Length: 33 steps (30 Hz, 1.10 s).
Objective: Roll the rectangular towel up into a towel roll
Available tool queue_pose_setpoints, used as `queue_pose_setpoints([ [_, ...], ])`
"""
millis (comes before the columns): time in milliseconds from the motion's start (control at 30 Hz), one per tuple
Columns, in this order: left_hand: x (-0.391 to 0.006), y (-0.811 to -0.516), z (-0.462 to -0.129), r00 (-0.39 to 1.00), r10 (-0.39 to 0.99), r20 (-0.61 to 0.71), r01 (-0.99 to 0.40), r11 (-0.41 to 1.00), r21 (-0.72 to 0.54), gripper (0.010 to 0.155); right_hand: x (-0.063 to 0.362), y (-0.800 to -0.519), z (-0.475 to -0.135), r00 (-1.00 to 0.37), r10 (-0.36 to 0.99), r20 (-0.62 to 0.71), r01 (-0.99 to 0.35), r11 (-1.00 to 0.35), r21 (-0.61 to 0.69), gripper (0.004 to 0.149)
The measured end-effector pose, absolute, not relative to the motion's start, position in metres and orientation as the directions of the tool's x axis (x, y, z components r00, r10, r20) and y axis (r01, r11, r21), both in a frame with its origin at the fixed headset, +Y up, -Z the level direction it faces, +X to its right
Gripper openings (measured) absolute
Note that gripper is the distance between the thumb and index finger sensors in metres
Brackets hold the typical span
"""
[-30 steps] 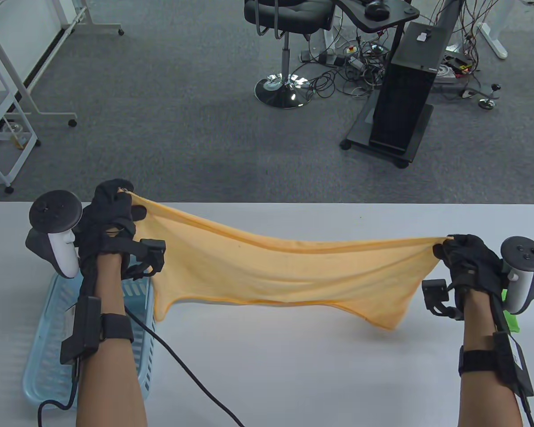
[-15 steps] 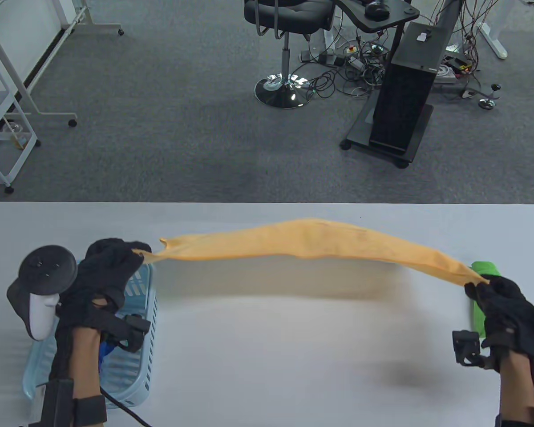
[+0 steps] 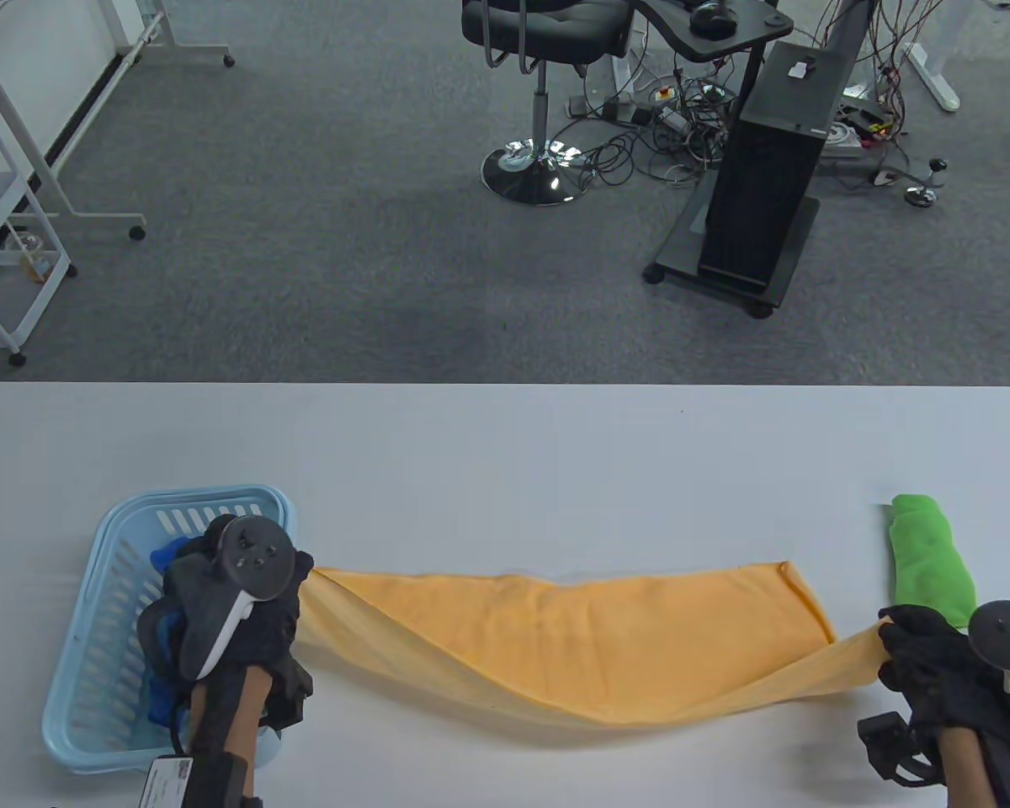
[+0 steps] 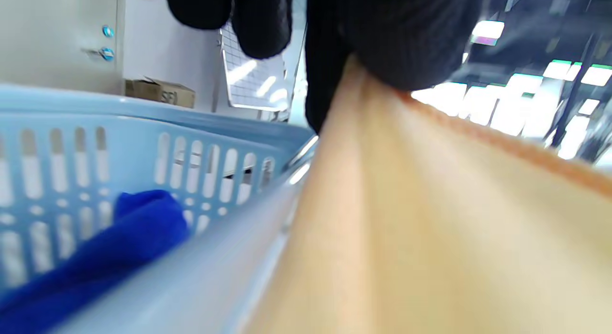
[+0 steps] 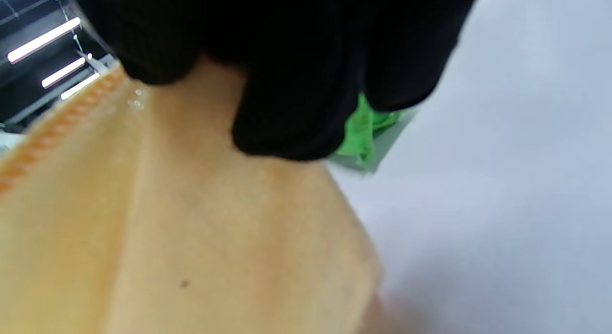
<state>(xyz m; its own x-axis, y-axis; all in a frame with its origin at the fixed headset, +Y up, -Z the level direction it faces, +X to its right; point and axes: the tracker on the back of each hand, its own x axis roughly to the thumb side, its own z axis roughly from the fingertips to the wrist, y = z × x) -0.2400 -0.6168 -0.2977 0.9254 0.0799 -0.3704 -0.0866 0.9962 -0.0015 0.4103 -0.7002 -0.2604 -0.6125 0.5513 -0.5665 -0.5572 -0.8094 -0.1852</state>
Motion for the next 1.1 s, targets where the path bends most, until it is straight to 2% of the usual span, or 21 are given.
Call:
queue_pose_setpoints([
  [133, -0.220, -0.621, -0.319, 0.911, -0.142, -0.387, 0.114, 0.989, -0.093, 0.045, 0.400, -0.697, -0.284, -0.704, 0.433, -0.564, -0.438, -0.889, -0.136, 0.045],
  [267, -0.209, -0.625, -0.335, 0.886, -0.265, -0.382, 0.230, 0.964, -0.134, 0.044, 0.390, -0.697, -0.310, -0.745, 0.365, -0.559, -0.378, -0.921, -0.097, 0.046],
  [500, -0.203, -0.631, -0.351, 0.867, -0.319, -0.383, 0.280, 0.947, -0.155, 0.044, 0.377, -0.706, -0.348, -0.773, 0.286, -0.567, -0.286, -0.954, -0.091, 0.045],
  [700, -0.213, -0.634, -0.350, 0.879, -0.250, -0.407, 0.235, 0.968, -0.086, 0.044, 0.383, -0.707, -0.349, -0.727, 0.364, -0.582, -0.300, -0.931, -0.207, 0.045],
  [833, -0.219, -0.634, -0.349, 0.879, -0.225, -0.421, 0.211, 0.974, -0.080, 0.044, 0.385, -0.706, -0.350, -0.733, 0.323, -0.598, -0.297, -0.944, -0.145, 0.048],
  [867, -0.218, -0.634, -0.350, 0.876, -0.234, -0.421, 0.217, 0.972, -0.088, 0.047, 0.384, -0.706, -0.350, -0.736, 0.311, -0.601, -0.298, -0.946, -0.126, 0.053],
  [1000, -0.213, -0.633, -0.352, 0.861, -0.326, -0.390, 0.272, 0.943, -0.190, 0.074, 0.372, -0.697, -0.349, -0.740, 0.315, -0.595, -0.312, -0.943, -0.112, 0.065],
  [1067, -0.210, -0.630, -0.351, 0.866, -0.342, -0.364, 0.294, 0.938, -0.182, 0.076, 0.367, -0.691, -0.348, -0.742, 0.316, -0.592, -0.318, -0.942, -0.104, 0.067],
  [1100, -0.208, -0.628, -0.350, 0.879, -0.342, -0.333, 0.297, 0.938, -0.180, 0.071, 0.364, -0.687, -0.347, -0.750, 0.316, -0.580, -0.321, -0.942, -0.098, 0.068],
])
